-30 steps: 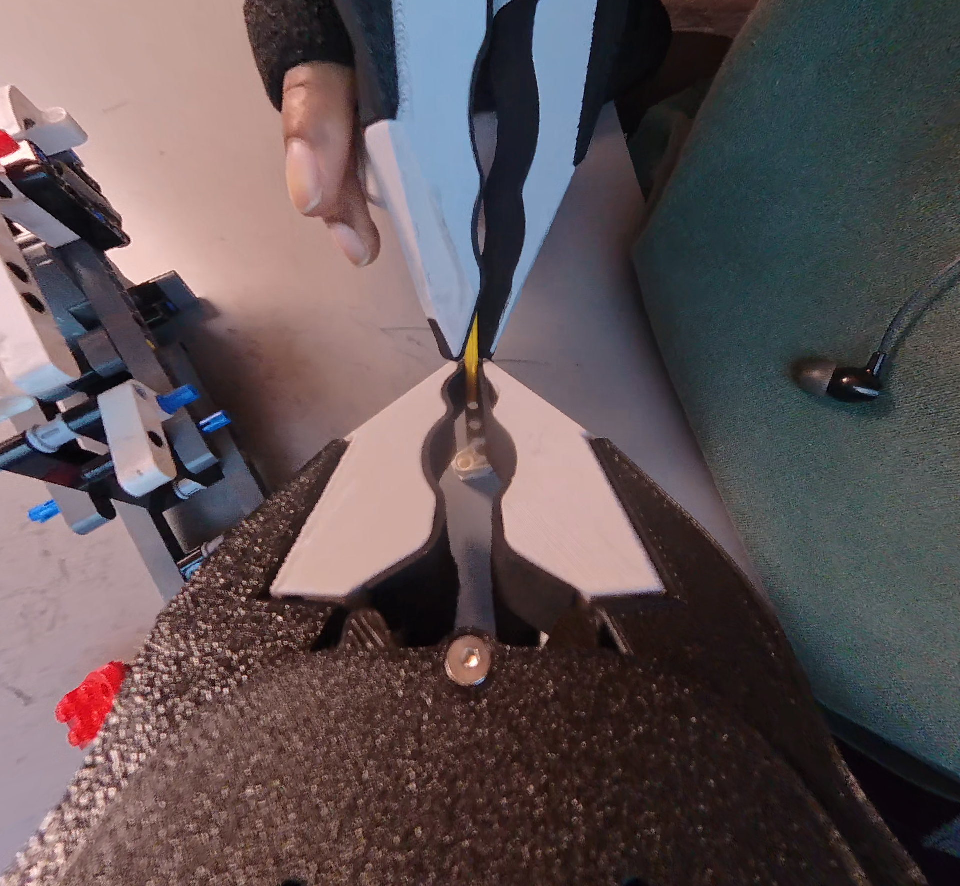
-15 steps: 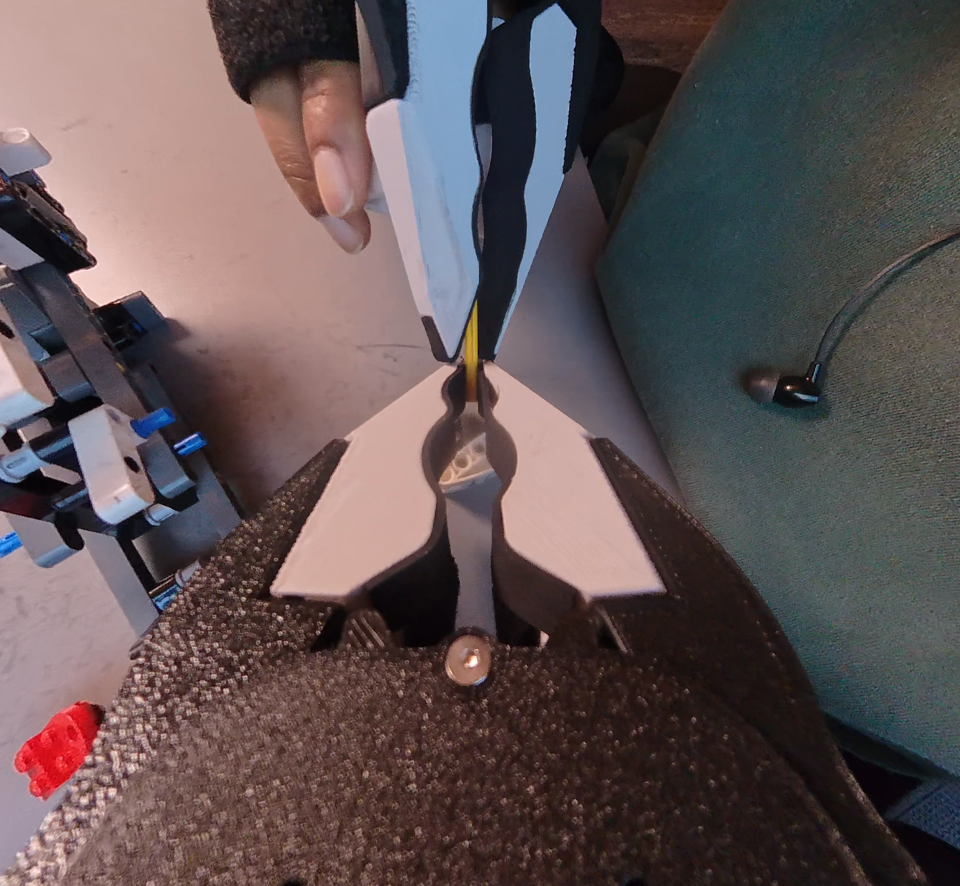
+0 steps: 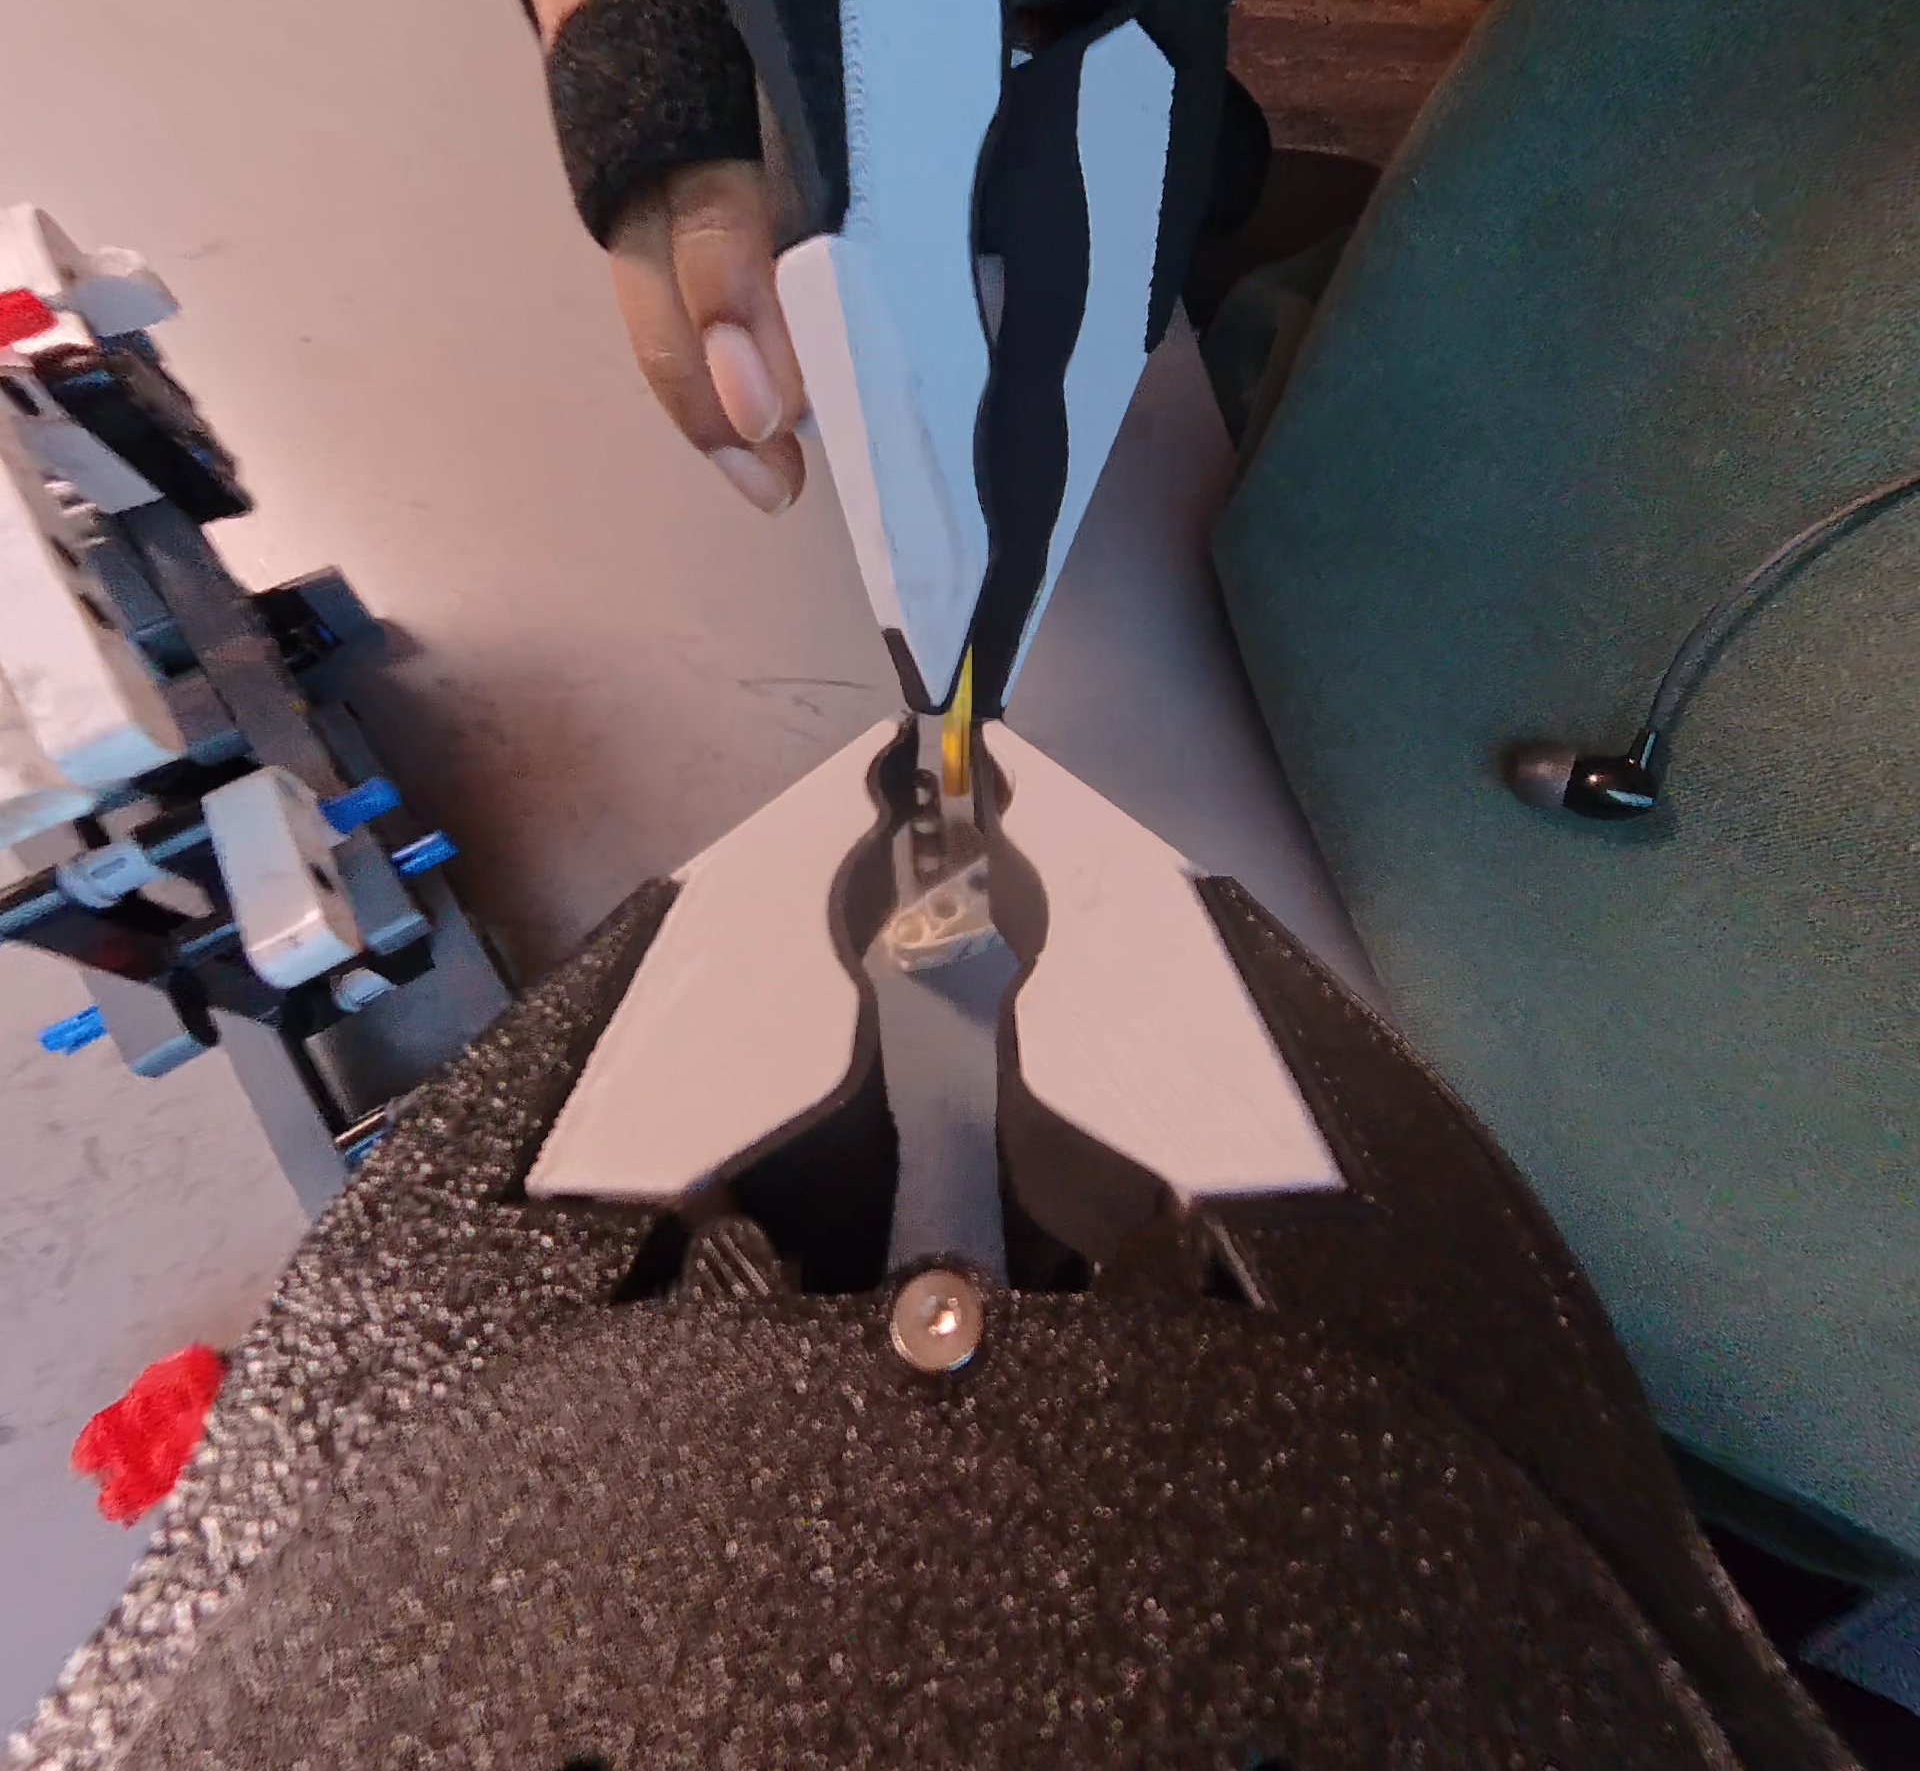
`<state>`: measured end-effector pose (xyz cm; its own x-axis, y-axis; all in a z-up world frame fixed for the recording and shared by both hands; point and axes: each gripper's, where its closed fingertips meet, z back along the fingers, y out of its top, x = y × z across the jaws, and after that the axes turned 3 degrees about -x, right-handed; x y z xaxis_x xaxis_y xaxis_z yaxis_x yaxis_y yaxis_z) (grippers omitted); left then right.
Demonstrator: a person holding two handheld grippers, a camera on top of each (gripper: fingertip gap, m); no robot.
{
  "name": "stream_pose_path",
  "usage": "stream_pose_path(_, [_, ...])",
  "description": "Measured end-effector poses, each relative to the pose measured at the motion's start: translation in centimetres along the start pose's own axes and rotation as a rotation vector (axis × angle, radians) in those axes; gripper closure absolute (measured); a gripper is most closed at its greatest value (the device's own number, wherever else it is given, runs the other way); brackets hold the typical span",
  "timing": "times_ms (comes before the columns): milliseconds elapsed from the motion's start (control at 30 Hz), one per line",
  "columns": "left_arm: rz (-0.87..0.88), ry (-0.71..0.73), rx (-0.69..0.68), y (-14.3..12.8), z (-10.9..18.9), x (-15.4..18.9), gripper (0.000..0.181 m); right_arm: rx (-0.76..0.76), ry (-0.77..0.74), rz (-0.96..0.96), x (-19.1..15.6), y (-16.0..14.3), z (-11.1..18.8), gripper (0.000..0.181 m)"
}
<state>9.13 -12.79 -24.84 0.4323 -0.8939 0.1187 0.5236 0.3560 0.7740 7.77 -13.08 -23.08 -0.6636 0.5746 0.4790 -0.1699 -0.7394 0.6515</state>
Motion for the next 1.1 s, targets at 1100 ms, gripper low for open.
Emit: stream_pose_path(1100, [0.083,0.103,-0.229,-2.1,-2.1,-0.8,0.137,-0.022,0.180,-0.173,-0.7,-1.5,1.6,0.179])
